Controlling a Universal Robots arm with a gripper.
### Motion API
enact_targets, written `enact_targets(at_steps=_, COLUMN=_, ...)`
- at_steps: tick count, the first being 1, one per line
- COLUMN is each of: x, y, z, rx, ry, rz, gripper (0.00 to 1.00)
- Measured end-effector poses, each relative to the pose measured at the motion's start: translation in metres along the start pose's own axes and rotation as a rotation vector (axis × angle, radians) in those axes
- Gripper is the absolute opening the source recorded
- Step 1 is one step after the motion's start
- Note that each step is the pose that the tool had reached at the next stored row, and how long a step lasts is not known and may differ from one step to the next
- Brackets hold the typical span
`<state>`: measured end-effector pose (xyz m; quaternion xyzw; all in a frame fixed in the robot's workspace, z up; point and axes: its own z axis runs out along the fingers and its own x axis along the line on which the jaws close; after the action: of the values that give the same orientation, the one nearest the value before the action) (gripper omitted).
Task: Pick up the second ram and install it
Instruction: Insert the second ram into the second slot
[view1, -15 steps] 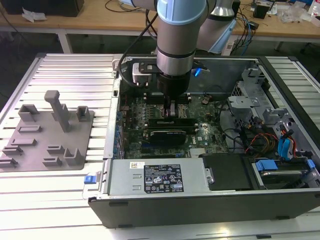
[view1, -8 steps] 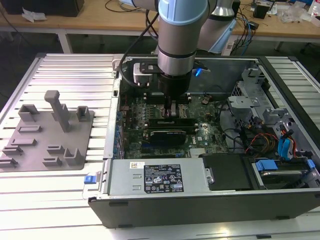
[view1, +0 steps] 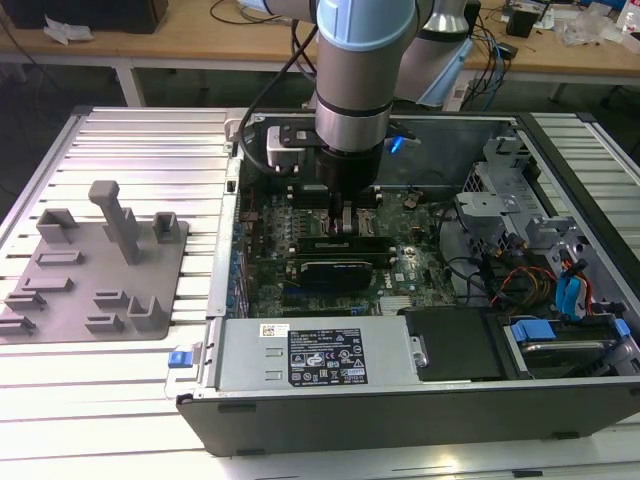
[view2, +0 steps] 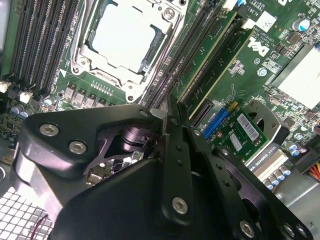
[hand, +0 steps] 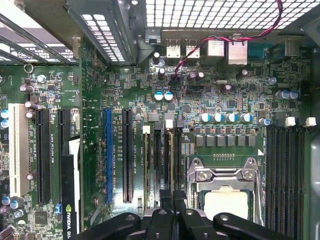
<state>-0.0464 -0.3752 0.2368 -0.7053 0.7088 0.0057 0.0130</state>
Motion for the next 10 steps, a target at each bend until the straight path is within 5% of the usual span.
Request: enact_targets(at_steps=10, x=0.0004, y=0.0001, z=0.0027, rx=0.0003, ry=0.0, rz=0.009, gripper=0.09)
